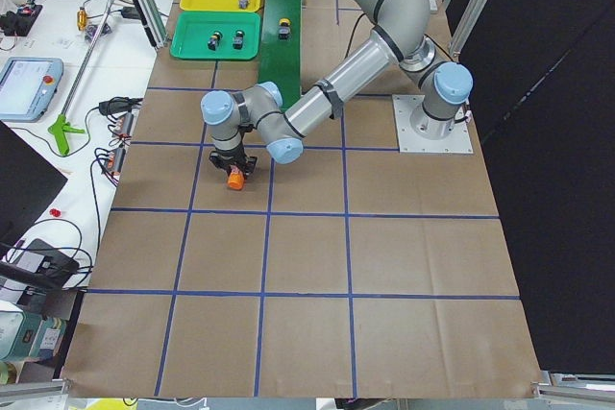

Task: Sort buttons by color to trays
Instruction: 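Set the orange cylinder on the belt while the right gripper grasps the second yellow button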

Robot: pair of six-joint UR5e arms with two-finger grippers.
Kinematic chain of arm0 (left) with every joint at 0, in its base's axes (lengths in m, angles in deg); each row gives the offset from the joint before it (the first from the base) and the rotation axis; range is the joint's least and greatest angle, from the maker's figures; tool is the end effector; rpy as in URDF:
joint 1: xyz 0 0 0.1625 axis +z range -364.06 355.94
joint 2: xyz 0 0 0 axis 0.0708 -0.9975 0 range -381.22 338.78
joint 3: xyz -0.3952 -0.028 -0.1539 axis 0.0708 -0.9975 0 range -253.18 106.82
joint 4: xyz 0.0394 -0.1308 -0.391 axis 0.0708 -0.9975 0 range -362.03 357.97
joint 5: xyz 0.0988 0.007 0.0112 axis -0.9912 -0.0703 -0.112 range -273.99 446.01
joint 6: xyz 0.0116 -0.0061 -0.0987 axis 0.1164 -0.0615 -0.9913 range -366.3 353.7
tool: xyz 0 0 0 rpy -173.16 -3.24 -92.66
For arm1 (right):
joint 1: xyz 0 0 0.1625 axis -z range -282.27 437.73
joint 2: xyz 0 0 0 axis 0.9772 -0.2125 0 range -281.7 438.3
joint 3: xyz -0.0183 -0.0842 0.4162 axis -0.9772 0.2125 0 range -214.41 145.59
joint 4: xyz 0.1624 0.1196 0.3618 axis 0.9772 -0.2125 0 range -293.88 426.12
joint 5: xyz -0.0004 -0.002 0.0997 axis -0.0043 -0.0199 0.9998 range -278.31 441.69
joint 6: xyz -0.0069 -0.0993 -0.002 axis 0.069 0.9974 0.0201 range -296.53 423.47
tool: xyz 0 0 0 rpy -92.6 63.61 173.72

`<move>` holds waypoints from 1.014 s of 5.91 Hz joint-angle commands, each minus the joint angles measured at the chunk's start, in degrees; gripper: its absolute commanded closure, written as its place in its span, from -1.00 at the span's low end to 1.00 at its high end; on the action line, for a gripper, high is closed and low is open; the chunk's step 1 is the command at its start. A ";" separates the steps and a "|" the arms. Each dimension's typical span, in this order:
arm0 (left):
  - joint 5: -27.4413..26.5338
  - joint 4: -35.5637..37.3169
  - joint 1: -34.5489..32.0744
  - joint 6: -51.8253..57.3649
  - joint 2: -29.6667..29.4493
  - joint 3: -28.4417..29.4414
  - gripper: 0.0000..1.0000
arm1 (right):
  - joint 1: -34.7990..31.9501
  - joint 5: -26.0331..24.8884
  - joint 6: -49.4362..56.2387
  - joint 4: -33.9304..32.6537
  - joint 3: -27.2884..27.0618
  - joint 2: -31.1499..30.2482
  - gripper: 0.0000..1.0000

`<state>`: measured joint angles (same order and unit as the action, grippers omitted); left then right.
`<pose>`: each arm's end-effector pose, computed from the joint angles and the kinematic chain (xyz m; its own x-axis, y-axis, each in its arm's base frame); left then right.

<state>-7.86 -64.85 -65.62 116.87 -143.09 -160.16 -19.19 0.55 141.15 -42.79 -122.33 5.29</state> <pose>0.2053 -0.6446 0.2321 0.0821 0.9947 0.0614 0.9956 -0.0846 0.0406 0.2210 -0.5871 0.3769 -0.0915 -0.9952 0.0355 -0.9827 0.0845 -0.1649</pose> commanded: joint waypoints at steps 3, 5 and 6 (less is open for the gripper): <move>0.35 -9.34 -12.59 -21.95 11.46 -5.72 1.00 | -4.94 -2.45 -5.62 -3.72 -6.78 -0.73 -1.00; 0.62 -8.64 -22.15 -31.36 14.02 -9.16 1.00 | -3.46 -2.62 -0.91 -18.54 -17.93 -0.82 -1.00; 0.62 -8.37 -26.29 -35.50 12.11 -10.04 1.00 | -0.84 -2.53 1.66 -22.18 -21.03 -0.82 -1.00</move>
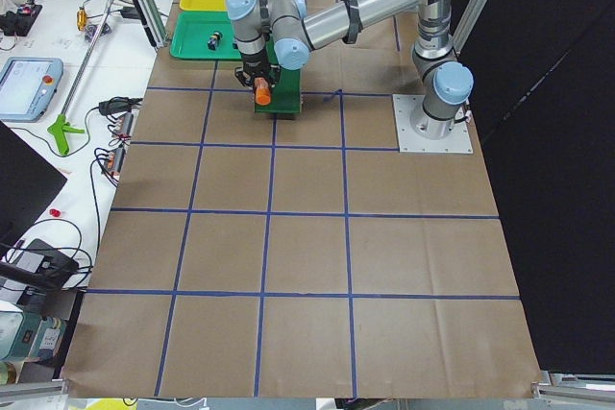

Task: Sort buttons by color to trays
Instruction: 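Set the orange cylinder on the belt while the right gripper grasps the second yellow button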

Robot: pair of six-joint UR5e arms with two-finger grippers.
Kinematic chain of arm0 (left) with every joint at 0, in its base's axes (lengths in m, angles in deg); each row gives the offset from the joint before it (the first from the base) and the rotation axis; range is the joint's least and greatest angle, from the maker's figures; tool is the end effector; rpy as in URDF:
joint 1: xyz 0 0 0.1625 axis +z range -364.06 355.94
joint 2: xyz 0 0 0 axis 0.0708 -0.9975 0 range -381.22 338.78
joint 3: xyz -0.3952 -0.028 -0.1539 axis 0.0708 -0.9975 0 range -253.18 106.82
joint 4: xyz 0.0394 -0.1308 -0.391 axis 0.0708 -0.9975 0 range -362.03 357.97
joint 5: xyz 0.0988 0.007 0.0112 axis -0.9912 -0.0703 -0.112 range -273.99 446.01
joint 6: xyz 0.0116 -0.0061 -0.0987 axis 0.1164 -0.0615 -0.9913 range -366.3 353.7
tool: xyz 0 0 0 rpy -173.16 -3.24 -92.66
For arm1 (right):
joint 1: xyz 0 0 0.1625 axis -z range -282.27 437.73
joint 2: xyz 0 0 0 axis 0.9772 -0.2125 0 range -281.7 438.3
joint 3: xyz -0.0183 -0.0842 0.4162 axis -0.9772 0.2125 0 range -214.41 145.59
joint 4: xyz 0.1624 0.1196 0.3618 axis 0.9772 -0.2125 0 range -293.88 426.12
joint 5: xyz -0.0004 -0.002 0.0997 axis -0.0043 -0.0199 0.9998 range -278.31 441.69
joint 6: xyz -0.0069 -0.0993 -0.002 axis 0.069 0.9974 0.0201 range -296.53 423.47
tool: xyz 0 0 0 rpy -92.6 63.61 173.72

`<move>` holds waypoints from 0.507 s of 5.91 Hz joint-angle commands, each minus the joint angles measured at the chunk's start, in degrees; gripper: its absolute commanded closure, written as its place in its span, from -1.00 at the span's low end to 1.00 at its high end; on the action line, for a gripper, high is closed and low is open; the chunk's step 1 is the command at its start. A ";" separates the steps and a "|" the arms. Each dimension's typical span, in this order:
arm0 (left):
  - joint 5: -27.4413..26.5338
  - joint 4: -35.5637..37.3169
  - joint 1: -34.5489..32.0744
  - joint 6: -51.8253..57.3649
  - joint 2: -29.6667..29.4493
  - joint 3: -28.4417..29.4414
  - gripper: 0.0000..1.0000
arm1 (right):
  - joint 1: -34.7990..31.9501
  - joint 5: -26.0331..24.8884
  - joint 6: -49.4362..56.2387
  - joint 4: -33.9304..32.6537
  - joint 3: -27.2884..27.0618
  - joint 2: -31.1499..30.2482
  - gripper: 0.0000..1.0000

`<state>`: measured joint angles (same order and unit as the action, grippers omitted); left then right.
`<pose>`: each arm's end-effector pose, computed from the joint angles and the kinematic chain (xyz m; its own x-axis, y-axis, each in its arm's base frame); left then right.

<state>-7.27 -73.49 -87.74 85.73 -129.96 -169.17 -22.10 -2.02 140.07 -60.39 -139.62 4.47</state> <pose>-0.0628 -0.5916 0.2914 -0.0742 0.9912 0.1098 0.9962 0.0687 0.0531 0.2379 -0.5285 0.2768 -0.0611 -0.9962 0.0618 -0.9905 0.0528 -0.1267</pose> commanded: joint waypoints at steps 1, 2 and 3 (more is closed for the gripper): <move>-0.24 1.92 -7.17 -4.75 -0.78 -2.08 0.99 | 4.01 -0.05 5.63 -4.62 -4.46 -0.34 -1.00; -0.50 4.02 -7.37 -5.19 -0.26 -4.61 0.99 | 4.47 -0.22 6.53 -4.62 -5.78 -0.43 -1.00; -0.50 7.17 -7.63 -5.28 -0.25 -6.46 -0.19 | 5.51 -2.92 7.58 -4.62 -6.57 -0.52 -1.00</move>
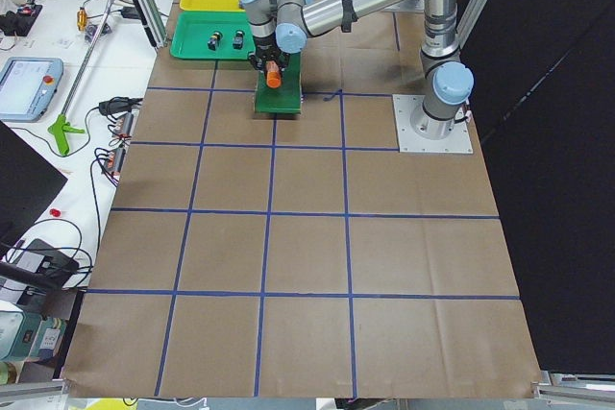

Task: Sort buttons by color to trays
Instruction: 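Set the orange cylinder on the belt while the right gripper grasps the second yellow button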

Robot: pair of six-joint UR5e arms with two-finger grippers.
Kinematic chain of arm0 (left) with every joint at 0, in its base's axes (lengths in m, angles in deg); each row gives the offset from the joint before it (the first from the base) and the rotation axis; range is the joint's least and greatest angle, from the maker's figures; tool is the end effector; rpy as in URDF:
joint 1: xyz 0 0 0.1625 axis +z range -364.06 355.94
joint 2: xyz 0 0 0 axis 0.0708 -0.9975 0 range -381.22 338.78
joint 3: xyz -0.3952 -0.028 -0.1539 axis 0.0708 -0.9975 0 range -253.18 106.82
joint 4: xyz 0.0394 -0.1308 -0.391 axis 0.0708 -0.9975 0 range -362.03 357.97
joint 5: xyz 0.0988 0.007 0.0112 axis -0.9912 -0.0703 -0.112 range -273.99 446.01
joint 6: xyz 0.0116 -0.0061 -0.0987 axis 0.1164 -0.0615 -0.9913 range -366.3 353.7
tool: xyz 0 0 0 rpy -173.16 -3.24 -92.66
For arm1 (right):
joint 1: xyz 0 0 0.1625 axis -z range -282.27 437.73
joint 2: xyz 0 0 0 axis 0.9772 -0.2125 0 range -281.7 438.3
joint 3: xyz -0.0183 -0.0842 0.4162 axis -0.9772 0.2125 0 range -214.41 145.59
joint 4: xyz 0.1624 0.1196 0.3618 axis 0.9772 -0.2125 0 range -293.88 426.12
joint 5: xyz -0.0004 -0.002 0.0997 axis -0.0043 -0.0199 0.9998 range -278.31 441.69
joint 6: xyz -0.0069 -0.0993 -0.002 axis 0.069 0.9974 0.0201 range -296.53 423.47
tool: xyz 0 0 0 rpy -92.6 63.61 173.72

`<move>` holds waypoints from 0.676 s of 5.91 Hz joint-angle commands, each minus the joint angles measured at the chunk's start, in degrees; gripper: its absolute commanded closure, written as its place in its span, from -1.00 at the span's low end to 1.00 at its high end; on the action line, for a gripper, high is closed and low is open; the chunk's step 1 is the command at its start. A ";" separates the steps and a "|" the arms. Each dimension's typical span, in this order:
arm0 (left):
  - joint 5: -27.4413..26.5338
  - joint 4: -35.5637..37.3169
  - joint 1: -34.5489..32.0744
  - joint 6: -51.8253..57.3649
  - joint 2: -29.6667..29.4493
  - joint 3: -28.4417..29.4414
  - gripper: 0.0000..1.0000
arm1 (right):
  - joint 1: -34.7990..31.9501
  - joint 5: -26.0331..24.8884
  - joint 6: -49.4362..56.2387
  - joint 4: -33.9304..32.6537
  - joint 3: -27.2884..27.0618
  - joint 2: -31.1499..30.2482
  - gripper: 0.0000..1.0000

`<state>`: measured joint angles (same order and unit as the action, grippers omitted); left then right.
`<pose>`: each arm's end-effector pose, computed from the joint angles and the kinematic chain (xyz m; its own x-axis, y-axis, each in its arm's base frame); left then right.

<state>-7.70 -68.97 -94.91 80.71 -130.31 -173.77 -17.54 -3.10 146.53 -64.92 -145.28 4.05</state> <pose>-0.1352 -0.5653 0.2598 -0.0373 0.9930 0.1118 0.9971 0.0295 0.0702 0.1911 -0.5218 0.2464 -0.0287 -0.9974 0.0657 -0.9948 0.0221 -0.0990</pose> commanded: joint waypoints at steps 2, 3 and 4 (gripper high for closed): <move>-0.25 1.90 -0.03 -2.36 1.06 -1.37 -0.96 | 2.80 -3.70 2.00 0.44 -1.01 -0.97 -0.02; -0.08 1.20 0.23 -9.85 2.72 -0.92 -0.89 | 2.98 -7.37 2.79 0.53 -1.02 -1.15 0.43; -0.07 -2.46 0.15 -23.50 5.17 0.04 -0.89 | 3.42 -7.75 4.19 0.44 -0.93 -1.41 0.74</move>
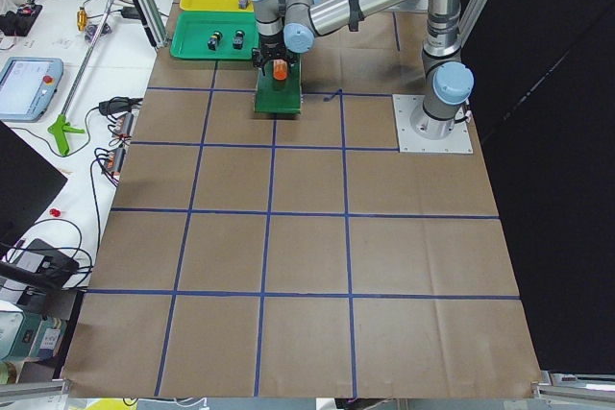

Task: Sort buttons by color to trays
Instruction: 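Drop the yellow button into the yellow tray while the left gripper withdraws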

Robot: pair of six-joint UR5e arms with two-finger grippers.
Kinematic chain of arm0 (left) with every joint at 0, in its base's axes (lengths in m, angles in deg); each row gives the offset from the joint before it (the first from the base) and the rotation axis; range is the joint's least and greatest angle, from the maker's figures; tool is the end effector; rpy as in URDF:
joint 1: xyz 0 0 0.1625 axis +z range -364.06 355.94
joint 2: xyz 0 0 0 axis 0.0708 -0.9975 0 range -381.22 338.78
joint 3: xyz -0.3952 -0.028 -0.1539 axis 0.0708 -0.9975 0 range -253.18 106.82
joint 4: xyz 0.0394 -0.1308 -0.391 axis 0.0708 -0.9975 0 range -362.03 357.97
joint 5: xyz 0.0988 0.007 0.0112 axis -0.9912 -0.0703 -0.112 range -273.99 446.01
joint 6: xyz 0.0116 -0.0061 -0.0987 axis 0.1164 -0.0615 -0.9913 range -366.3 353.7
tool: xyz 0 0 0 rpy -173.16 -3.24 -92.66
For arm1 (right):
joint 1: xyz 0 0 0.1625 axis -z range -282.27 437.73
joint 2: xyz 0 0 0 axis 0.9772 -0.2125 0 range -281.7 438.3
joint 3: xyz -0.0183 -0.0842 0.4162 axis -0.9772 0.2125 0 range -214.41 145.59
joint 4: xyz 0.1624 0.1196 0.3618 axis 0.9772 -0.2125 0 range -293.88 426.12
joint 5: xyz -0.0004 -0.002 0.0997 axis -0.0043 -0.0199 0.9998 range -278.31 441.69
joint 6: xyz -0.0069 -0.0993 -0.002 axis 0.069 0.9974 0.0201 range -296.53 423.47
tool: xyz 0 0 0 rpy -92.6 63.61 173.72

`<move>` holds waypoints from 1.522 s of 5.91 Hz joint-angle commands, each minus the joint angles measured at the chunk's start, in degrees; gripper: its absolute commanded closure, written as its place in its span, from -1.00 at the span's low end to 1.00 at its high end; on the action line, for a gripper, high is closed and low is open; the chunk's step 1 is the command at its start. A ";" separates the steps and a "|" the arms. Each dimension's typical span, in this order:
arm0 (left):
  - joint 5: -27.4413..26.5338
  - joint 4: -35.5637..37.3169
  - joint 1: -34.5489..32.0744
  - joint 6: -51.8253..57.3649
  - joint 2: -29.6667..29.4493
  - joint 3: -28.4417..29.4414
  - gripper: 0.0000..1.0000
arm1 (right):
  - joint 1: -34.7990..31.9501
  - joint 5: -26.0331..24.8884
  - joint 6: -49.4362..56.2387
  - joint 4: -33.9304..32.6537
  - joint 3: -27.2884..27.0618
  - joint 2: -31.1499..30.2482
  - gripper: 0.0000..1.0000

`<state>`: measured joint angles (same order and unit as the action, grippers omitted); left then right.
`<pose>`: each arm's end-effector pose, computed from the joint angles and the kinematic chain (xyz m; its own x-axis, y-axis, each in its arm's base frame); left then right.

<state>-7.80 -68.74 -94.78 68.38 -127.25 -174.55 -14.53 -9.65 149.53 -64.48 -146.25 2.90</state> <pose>-0.1336 -0.5561 0.2843 -0.2515 0.9665 0.0517 0.9655 0.2468 0.0829 0.1517 -0.5237 0.2488 -0.0293 -0.9968 0.0741 -0.9994 0.0307 0.0184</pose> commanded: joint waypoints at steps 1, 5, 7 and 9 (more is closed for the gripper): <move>0.21 -6.47 -0.06 -26.36 5.09 2.31 -0.90 | 2.85 -1.12 3.90 0.08 0.57 -1.49 0.81; 1.79 -19.32 -0.68 -66.19 15.03 6.45 -0.97 | 3.49 0.19 4.55 4.30 19.85 4.78 0.81; 2.14 -21.44 -0.07 -67.56 18.64 7.86 -0.97 | 3.49 3.44 4.72 1.07 29.79 16.28 0.80; 2.76 -20.84 -0.06 -66.60 19.10 6.73 -0.97 | 3.49 5.28 4.72 -1.92 37.37 26.15 0.42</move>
<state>-5.19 -89.74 -94.88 1.25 -108.49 -167.33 -11.04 -5.66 154.25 -64.93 -112.29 24.53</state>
